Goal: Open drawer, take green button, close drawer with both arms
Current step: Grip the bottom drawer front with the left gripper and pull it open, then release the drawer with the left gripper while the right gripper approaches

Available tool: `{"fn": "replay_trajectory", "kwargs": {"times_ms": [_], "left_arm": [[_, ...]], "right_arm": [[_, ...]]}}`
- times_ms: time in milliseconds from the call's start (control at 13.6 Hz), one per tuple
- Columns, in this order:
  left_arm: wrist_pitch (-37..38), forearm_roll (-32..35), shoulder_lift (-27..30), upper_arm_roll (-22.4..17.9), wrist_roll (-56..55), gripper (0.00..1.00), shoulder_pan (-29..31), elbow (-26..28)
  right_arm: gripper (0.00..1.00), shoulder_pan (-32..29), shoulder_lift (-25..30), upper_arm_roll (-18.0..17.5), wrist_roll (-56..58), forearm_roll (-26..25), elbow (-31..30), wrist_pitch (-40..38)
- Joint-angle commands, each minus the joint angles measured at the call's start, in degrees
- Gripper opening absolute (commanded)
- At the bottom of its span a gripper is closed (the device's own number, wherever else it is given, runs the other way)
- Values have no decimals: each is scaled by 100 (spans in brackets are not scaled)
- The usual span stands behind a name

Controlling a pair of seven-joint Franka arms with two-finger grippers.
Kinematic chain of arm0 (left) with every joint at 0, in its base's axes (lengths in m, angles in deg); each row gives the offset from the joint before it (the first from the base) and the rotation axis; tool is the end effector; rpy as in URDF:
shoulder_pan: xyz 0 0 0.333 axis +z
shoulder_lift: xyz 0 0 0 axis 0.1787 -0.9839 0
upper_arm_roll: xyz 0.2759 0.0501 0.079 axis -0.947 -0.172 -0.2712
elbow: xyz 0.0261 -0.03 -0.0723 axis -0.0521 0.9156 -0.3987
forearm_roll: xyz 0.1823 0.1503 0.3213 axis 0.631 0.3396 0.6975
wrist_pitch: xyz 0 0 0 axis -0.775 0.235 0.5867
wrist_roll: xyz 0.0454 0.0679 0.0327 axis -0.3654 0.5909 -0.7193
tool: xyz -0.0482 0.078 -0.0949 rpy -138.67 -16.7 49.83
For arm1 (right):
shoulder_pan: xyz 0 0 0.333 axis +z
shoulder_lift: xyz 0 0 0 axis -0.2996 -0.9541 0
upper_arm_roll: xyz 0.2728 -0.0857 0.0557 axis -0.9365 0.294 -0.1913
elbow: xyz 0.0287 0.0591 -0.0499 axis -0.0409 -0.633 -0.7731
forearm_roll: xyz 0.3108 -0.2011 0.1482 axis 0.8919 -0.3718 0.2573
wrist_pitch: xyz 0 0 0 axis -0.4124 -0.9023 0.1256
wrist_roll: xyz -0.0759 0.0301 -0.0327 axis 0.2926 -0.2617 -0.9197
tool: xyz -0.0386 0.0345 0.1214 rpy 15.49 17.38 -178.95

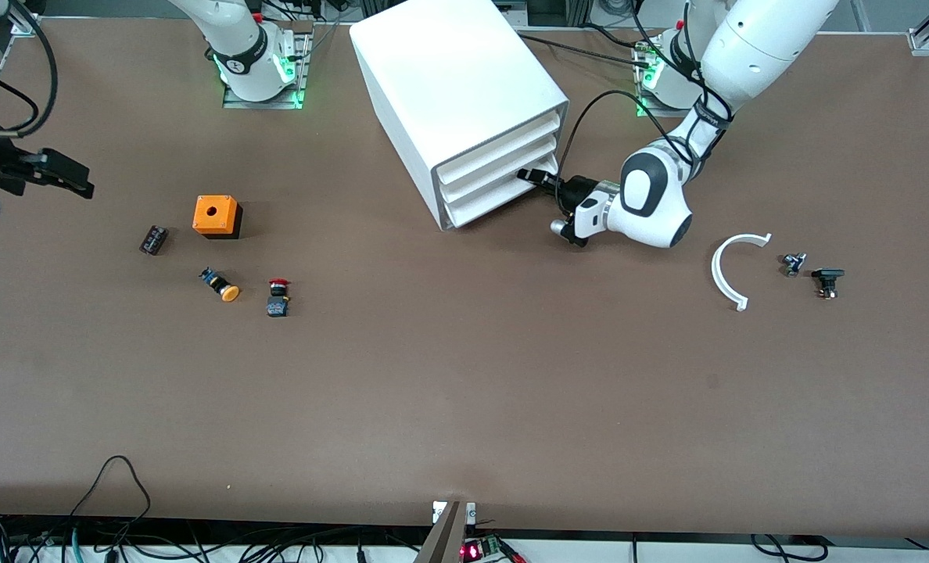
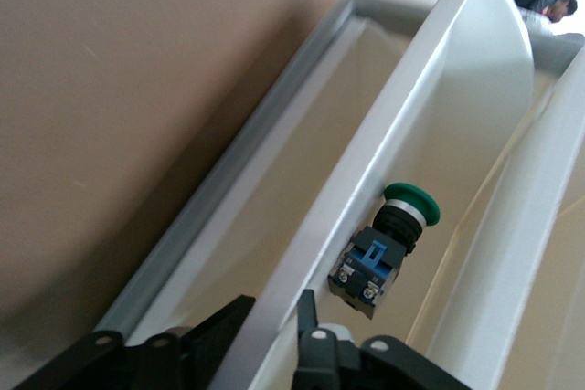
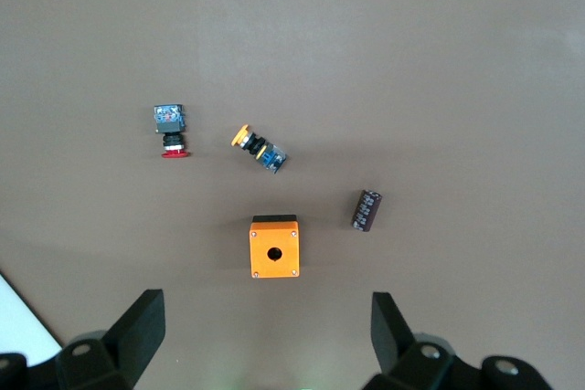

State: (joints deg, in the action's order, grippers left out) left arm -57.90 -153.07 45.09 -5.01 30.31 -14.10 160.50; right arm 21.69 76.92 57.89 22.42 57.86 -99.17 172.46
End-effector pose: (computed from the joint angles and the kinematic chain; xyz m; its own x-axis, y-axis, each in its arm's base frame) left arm 0.3964 -0.2706 0.1056 0.8643 -0.3516 -0.3596 0.1295 -0.5354 0.8346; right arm 0.5633 -0.0221 0.5311 0.9954 -0.0193 -0.0942 -0.0147 -0.9986 0.0503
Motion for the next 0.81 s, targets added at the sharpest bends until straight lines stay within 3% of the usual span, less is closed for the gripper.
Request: {"fn": "replay_trajectory", "kwargs": {"times_ms": [0,295,368,442,736], "left_arm": [[-566,-64,228,-442,130,0,257,-65],[-1016,-47,254,-768,121,0,372,-425],[-1016,-47,272,-786,86,32,399,-469],[-1007,-47,368,-786,86,96,460,-452],[-1034,-38,789,-786,68,100,495,-417]], "right_arm": [[100,-13,-67,-4,37,89,33,-51],[100,74,-190,-22,19,98,24,-7],[100,214,-242,-22,28,98,24,19],[100,329,-330,-22,37,54,33,20],[100,523,-506,-22,37,80,42,186]]}}
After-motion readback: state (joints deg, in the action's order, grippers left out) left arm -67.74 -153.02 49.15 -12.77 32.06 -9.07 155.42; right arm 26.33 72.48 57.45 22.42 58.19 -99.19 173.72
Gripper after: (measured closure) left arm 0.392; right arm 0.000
